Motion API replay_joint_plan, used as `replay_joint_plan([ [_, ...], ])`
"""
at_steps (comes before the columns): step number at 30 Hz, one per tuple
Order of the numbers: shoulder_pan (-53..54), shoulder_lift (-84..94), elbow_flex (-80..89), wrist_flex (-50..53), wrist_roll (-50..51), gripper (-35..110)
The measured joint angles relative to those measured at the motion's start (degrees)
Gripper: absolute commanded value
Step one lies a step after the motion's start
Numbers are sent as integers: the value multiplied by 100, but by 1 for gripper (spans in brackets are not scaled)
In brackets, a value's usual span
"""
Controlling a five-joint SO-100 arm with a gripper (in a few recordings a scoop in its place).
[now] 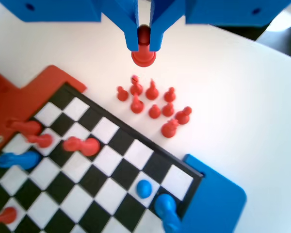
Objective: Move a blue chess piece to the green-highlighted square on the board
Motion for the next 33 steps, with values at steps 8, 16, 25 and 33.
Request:
replay_joint_plan([
  [8, 545, 35, 483, -387, -193, 1],
  [16, 1099, -53, 694, -580, -571, 1],
  [25, 1336, -905, 686, -1125, -633, 1],
  [33, 1354, -1389, 686, -1775, -589, 1],
])
